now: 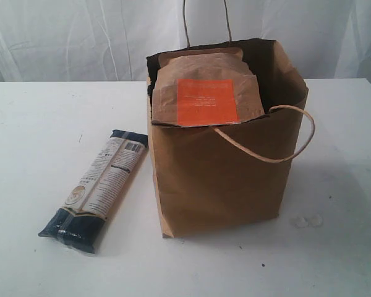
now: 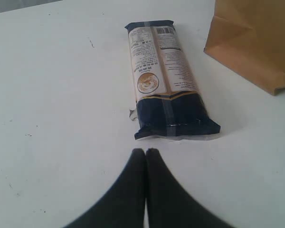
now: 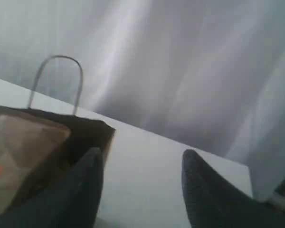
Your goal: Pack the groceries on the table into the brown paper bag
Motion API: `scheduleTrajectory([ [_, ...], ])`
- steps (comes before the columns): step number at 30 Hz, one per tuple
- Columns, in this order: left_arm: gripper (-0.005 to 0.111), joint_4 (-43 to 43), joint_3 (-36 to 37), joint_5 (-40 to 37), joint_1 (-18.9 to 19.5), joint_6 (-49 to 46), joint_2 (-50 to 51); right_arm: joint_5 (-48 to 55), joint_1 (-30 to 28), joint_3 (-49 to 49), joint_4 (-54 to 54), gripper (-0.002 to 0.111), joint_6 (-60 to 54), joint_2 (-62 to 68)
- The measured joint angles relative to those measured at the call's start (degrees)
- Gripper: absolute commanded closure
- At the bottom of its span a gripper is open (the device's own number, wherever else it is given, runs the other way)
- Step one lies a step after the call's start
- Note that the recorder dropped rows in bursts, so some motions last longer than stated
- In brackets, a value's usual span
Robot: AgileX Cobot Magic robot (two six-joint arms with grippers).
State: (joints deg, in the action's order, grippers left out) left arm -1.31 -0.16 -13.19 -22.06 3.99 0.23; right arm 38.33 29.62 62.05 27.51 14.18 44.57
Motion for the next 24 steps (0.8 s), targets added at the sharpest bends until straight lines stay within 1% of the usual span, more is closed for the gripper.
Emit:
scheduleTrajectory([
  [3,0.107,0.0,0.0,0.0,0.0,0.0,0.0,7.6,0.0,-0.4,3.6,0.059,2.6,-2.4],
  [6,0.107,0.0,0.0,0.0,0.0,0.0,0.0,12.5,0.0,-2.5,5.1,0.059,3.6,-4.7],
  [14,0.107,0.0,0.0,0.0,0.0,0.0,0.0,18.4,0.0,-12.9,5.2,0.059,5.1,-9.3],
  [19,0.107,0.0,0.0,0.0,0.0,0.0,0.0,19.9,0.0,-19.5,1.7,0.059,-1.5,-9.2],
  [24,0.107,0.0,0.0,0.0,0.0,0.0,0.0,17.7,0.0,-24.3,-2.8,0.059,-9.4,-7.1],
])
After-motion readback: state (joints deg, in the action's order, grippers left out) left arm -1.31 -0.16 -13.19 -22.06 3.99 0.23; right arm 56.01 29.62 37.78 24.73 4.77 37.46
